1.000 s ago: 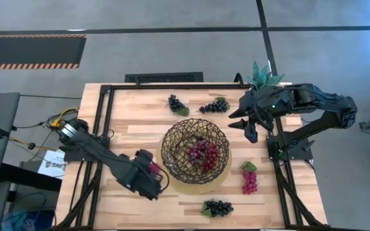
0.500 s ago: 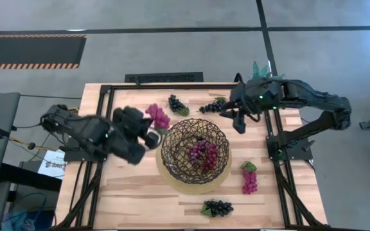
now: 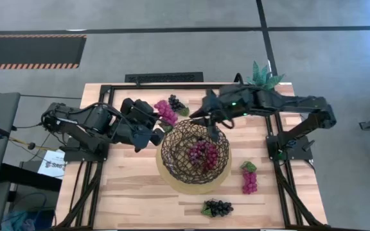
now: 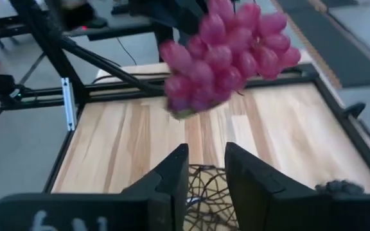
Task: Build produce basket
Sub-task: Put the left pink grapes into the black wire basket
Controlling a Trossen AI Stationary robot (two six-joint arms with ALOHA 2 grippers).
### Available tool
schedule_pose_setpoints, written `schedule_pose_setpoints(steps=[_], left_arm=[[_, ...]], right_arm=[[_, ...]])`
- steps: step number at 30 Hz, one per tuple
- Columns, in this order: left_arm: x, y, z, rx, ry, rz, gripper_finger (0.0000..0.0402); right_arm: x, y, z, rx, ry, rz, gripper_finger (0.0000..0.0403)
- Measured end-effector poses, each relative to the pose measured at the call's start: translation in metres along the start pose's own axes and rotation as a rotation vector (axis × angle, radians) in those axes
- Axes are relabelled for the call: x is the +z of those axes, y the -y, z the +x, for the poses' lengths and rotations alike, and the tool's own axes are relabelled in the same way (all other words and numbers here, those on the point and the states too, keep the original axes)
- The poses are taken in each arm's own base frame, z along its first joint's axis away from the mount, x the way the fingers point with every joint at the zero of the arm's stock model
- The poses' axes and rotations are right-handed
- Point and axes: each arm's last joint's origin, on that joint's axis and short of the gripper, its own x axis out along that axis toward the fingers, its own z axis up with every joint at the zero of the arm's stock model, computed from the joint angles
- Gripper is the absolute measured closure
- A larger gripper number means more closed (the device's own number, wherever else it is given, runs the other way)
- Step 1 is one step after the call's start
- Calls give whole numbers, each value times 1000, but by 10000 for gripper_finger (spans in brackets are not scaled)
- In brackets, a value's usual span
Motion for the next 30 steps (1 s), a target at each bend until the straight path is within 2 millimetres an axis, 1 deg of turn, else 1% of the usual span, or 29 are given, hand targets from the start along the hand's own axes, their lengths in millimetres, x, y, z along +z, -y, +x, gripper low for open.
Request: schedule_pose_setpoints(steps=[3,5,10,12,16,20,22,28,30], left_arm=[[0,0,0,-6,-8,1,401],[0,0,0,-6,-9,2,401],[-1,0,0,-9,-15,4,401],[-1,0,0,-9,-16,4,401],[-1,0,0,-12,-21,5,401],[-1,0,0,-17,-26,9,401],[-1,0,0,-22,-32,10,401],[-2,0,0,-26,-40,12,401],[-2,0,0,-26,-41,13,401]], right_arm=[[2,2,10,-8,-20,27,258],[9,2,14,-7,-6,21,243],[27,-2,13,0,-29,-6,201],[30,-3,15,-2,-61,-8,186],[28,-2,31,-5,-105,-31,161],[24,-2,49,-3,-130,-61,153],[25,-3,53,1,-130,-77,153],[36,-5,50,8,-58,-106,152],[37,-5,49,9,-47,-109,152]])
